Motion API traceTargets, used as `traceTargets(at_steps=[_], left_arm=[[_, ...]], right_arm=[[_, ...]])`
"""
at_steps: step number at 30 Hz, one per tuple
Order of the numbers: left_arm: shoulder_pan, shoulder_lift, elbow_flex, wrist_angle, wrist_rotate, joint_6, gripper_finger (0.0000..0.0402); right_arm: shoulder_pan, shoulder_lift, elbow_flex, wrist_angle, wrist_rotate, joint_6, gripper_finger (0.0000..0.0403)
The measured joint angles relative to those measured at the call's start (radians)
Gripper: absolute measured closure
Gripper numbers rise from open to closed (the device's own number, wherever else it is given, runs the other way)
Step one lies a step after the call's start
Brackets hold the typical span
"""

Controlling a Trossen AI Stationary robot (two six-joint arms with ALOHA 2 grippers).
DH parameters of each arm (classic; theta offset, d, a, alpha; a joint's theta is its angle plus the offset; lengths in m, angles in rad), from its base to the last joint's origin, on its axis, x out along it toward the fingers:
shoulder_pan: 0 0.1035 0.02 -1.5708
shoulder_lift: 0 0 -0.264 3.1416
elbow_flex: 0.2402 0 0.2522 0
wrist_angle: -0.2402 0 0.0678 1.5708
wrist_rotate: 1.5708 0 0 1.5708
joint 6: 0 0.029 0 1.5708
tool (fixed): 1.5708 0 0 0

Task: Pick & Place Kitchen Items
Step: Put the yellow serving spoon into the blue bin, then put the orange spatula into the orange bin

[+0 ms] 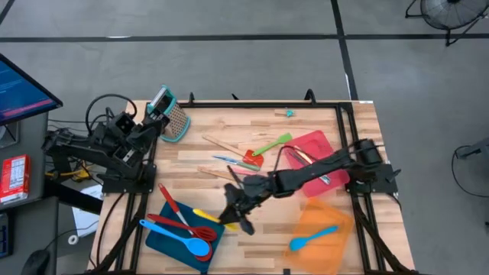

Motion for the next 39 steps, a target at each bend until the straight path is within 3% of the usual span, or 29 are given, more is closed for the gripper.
traceTargets(at_steps=[10, 17, 33, 39], left_arm=[[0.0, 0.001, 0.0, 0.001, 0.0, 0.0, 0.0298], [0.0, 0.001, 0.0, 0.001, 0.0, 0.0, 0.0298], [0.0, 0.001, 0.0, 0.001, 0.0, 0.0, 0.0298], [0.0, 0.001, 0.0, 0.001, -0.001, 0.0, 0.0298]], right_arm=[[-0.039, 0.251, 0.281, -0.009, 0.0, -0.014, 0.0383], [-0.045, 0.366, 0.39, -0.149, 0.0, -0.015, 0.038], [-0.041, 0.385, 0.402, -0.256, 0.048, -0.048, 0.0341], [-0.042, 0.371, 0.403, -0.26, 0.041, -0.081, 0.0292]])
